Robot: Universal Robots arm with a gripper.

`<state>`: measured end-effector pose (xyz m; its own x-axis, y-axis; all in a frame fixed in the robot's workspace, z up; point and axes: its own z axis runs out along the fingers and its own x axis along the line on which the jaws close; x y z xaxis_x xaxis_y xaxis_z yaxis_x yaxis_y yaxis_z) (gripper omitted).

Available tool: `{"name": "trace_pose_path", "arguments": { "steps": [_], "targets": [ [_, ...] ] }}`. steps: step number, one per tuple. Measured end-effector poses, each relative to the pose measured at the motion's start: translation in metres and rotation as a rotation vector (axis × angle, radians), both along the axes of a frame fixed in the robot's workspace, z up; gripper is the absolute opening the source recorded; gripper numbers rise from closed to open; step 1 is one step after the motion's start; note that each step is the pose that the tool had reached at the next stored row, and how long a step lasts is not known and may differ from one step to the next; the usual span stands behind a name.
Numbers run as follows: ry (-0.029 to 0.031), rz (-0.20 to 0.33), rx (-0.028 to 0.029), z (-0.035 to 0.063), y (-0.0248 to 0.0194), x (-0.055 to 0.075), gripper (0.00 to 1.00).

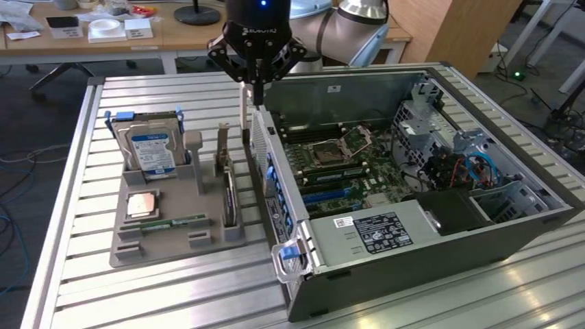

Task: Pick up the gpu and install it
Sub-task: 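Reach for the gpu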

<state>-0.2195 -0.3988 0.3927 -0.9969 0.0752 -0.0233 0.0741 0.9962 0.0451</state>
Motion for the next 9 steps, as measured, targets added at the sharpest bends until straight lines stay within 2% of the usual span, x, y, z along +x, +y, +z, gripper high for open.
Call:
{"name": "trace_pose_path", "arguments": {
  "steps": [9],
  "targets": [
    [0.0000,0.000,0.0000,0.0000,0.0000,-0.0035,0.11]
  ]
}}
